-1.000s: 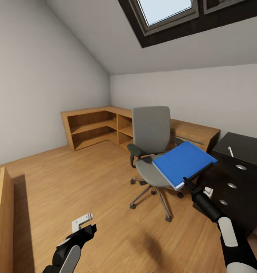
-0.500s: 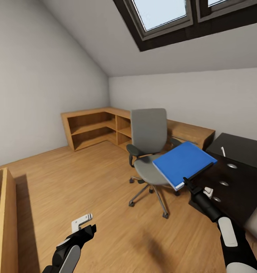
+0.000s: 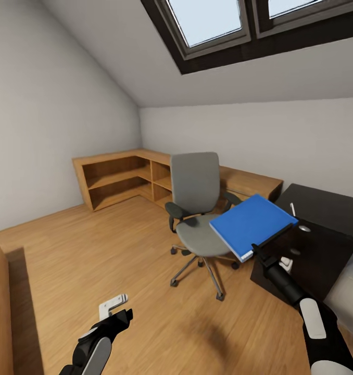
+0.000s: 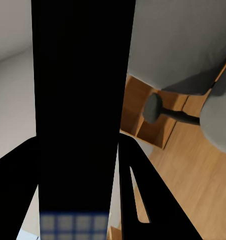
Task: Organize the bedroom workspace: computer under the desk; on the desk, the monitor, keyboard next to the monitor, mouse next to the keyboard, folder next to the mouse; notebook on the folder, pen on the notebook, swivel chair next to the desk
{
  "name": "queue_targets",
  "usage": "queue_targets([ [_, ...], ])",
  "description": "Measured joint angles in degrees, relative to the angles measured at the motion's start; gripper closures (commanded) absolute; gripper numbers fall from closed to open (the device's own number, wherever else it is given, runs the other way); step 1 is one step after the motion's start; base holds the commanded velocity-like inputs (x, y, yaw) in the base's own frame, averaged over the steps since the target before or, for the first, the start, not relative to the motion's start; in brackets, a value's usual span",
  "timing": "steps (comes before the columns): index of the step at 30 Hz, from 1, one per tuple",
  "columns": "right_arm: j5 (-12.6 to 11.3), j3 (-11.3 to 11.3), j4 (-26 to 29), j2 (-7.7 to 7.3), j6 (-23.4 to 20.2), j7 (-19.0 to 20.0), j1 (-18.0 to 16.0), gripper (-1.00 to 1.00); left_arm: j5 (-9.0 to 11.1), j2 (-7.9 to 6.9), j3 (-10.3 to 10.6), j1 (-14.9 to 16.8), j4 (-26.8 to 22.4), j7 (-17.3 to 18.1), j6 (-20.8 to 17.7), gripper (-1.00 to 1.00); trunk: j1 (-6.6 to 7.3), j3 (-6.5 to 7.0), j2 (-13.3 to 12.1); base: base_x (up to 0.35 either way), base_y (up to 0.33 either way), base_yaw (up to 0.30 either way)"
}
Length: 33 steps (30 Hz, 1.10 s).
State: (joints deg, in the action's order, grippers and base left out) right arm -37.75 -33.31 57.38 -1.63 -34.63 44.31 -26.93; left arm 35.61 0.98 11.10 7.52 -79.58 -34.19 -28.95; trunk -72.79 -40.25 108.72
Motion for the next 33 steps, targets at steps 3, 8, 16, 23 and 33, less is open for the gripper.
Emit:
queue_targets([
  [3,0.03,0.00,0.28,-0.10,0.00,0.12,0.06,1.00,0.00,0.08,0.08,0.00,4.40,0.14,0.06,-1.00,0.66,0.54,-1.20,0.000,0.000,0.000],
  [8,-0.03,0.00,0.54,-0.24,-0.01,0.08,0.08,1.00,-0.05,0.26,0.24,0.00,10.32,0.23,1.16,-1.00,1.76,1.44,-3.21,0.000,0.000,0.000],
  [16,2.40,1.29,4.74,0.31,-0.82,-0.80,0.08,1.00,0.11,0.36,3.57,0.00,21.58,0.44,9.04,-1.00,3.51,2.87,-6.42,0.000,0.000,0.000],
  [23,6.04,5.84,15.48,1.05,-9.19,-6.96,0.06,1.00,-0.02,0.74,4.51,0.01,29.89,0.66,14.57,-1.00,5.05,4.13,-9.23,0.000,0.000,0.000],
  [33,-6.35,6.09,25.74,0.74,-24.55,-29.24,-4.87,1.00,-0.04,0.78,4.64,0.01,33.34,0.88,17.83,-1.00,7.25,5.93,-13.24,0.000,0.000,0.000],
])
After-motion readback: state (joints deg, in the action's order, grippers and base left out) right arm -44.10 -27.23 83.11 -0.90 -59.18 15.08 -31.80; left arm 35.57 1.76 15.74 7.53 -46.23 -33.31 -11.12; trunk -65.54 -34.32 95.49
